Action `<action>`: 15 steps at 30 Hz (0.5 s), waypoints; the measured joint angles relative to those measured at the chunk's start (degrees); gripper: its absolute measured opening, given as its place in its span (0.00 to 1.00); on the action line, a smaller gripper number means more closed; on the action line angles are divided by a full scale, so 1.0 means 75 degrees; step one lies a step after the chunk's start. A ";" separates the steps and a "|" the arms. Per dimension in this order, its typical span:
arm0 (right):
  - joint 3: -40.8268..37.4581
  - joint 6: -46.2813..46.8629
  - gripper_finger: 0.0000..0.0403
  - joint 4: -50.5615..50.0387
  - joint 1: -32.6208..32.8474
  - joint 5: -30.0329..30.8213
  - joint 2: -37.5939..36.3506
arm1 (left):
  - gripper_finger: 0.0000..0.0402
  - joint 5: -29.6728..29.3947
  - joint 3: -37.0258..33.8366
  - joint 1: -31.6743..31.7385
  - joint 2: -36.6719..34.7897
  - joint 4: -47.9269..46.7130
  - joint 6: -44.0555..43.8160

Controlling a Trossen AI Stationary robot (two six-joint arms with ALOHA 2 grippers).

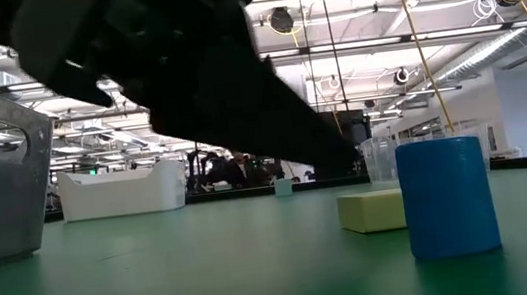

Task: Sort & place blocks by color
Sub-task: Put the green block into the white bin

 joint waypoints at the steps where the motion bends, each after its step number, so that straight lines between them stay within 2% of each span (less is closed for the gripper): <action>1: 0.0000 0.0000 0.73 0.0004 -0.0012 0.0015 -0.0001 | 0.44 -0.0009 0.0000 0.0015 0.0077 0.0163 -0.0005; 15: -0.0003 -0.0233 0.73 0.0013 -0.0451 0.0029 -0.0001 | 0.44 0.0055 -0.0004 0.0009 0.0306 0.0857 0.0178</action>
